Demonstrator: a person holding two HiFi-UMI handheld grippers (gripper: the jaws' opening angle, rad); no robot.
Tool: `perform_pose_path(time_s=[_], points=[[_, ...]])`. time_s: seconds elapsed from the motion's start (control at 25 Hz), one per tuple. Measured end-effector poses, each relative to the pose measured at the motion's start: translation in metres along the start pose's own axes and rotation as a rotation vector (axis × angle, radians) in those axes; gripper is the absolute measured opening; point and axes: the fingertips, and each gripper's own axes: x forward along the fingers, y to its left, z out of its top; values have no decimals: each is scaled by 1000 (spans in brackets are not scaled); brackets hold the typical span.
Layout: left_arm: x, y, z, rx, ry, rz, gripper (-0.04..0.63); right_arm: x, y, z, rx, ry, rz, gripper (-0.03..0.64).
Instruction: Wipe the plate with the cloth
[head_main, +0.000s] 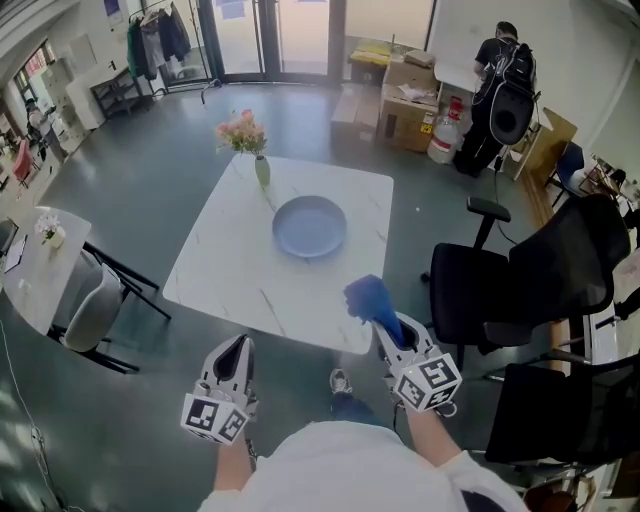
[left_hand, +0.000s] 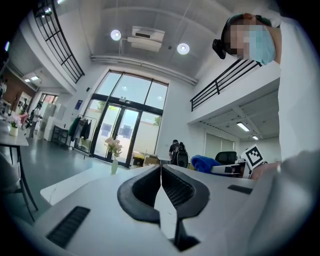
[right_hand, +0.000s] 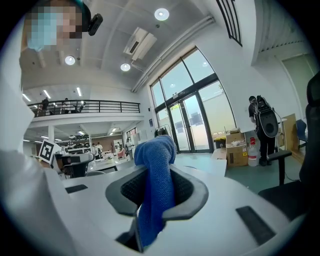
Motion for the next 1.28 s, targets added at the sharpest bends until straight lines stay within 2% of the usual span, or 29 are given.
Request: perform_pose_path(time_s=[0.24,0.44,0.68,0.96,1.28], points=[[55,16,2,-1,-14,12,34,42,-36,10,-8,-4,32,92],[103,21,2,14,5,18,34,74,-64,13,-4,13,73,92],[142,30,-1,-5,22,45,34,103,-87,15,-3,33,115,92],[170,45,-14,-26,58,31,34,130,-103,11,9,64,110,92],[199,86,-12,-27,91,-23,34,166,-98,13,20,63,67,92]])
